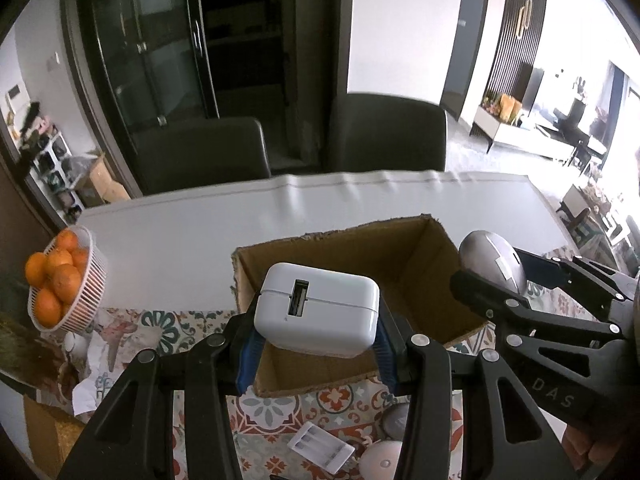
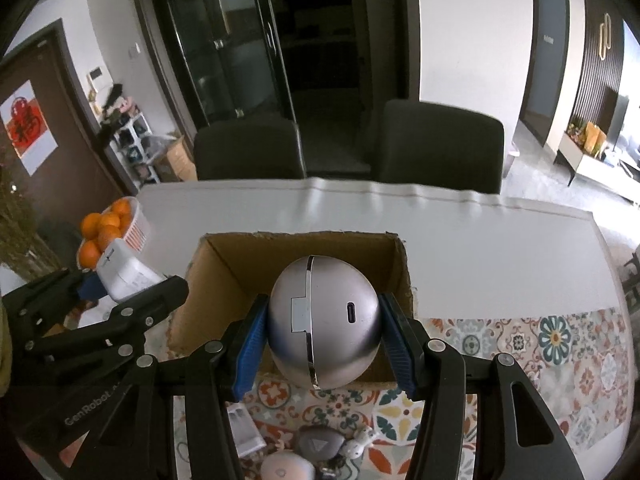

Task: Organize rigid objects
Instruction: 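Carry the white adapter and silver speaker over the cardboard box with both tools, then open both tools to drop the adapter and speaker into the box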

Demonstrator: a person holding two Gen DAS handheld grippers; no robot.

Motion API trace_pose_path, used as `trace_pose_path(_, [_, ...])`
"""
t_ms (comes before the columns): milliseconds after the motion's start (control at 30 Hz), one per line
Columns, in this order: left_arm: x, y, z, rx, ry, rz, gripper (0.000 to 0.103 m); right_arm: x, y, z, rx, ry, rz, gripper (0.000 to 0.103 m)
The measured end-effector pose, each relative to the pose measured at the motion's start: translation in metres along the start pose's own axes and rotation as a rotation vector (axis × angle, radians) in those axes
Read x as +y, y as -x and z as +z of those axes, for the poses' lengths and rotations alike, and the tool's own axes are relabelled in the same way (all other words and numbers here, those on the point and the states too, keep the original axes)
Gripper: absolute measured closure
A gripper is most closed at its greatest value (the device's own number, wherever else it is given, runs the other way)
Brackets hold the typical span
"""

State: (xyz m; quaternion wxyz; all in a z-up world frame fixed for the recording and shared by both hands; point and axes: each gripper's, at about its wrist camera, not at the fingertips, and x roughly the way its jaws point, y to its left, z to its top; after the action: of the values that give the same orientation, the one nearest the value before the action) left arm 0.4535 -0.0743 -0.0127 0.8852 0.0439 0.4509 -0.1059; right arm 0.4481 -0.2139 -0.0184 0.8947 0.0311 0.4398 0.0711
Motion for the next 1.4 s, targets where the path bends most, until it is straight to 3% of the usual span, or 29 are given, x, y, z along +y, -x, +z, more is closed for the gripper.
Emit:
trace_pose_path(233, [-0.001, -0.035, 0.011, 0.111, 0.002, -0.002, 0.056, -0.010, -0.031, 0.015, 0.108, -0.008, 0.013, 0.048])
trace_pose_path(567, [0.003, -0.065, 0.015, 0.208, 0.020, -0.027, 0.055, -0.020, -0.069, 0.019, 0.236, -0.050, 0.037, 0.048])
trace_pose_path(800, [0.008, -0.055, 0.015, 0.163, 0.030, 0.042, 0.029, -0.020, -0.068, 0.023, 0.218, -0.051, -0.032, 0.036])
trace_pose_path(1167, [0.013, -0.021, 0.010, 0.081, 0.035, 0.120, 0.026, -0.019, -0.037, 0.018, 0.139, -0.054, -0.072, 0.036])
trace_pose_path(1400, [0.014, 0.000, -0.002, 0.027, 0.050, 0.117, 0.023, -0.011, -0.010, 0.009, 0.073, -0.040, -0.104, 0.036])
